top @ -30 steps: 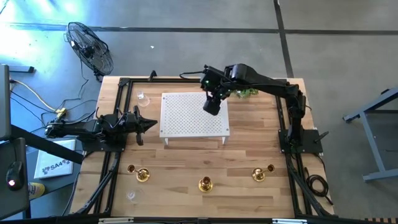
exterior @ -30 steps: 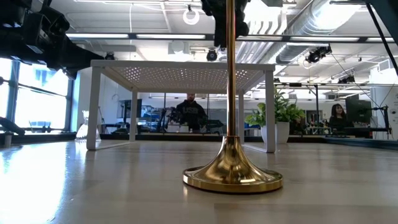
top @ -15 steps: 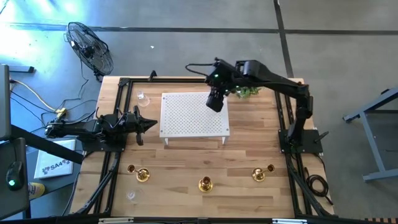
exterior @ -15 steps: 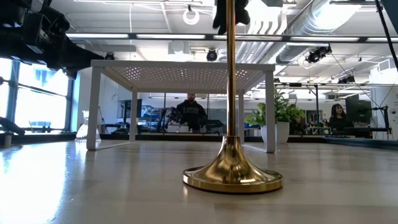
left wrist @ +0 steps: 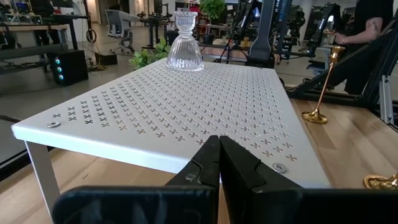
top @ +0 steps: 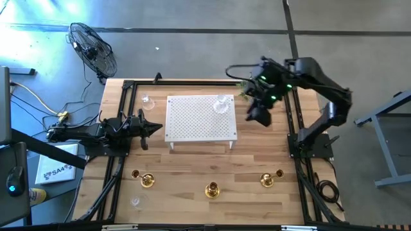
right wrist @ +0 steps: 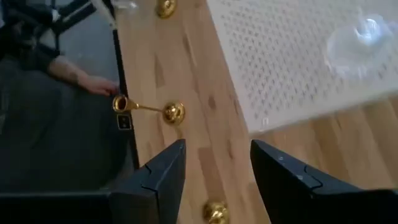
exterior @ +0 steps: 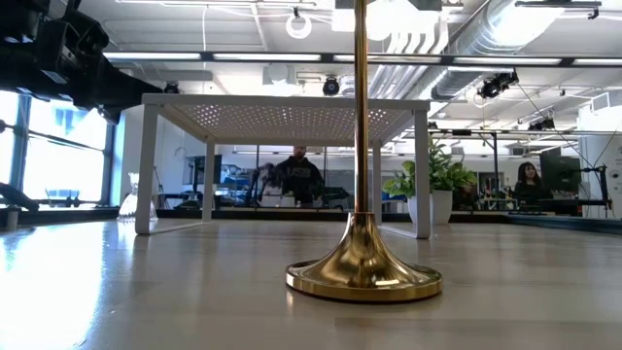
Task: Pick & Place candle stick holders
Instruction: Put the middle gold candle holder on the shelf
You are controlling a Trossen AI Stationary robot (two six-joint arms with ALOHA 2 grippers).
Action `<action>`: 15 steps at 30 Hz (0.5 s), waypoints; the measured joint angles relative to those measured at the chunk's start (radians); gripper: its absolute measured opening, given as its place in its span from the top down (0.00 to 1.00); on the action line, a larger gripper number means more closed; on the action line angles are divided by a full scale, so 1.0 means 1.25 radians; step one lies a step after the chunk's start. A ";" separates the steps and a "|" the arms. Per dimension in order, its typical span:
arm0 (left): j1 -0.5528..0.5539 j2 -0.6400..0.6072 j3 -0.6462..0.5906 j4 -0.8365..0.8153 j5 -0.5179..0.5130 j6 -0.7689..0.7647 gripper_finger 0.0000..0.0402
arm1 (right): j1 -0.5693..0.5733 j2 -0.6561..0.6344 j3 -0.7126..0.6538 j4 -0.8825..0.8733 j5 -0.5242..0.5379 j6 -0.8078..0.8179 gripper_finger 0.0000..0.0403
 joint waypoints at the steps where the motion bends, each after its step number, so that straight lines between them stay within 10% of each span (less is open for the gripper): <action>1: 0.000 0.000 0.000 0.000 0.000 0.000 1.00 | 0.012 -0.016 0.000 0.008 0.019 0.044 0.57; 15: 0.000 0.000 0.000 0.000 0.000 0.000 1.00 | 0.302 -0.125 0.000 0.007 0.343 0.413 0.60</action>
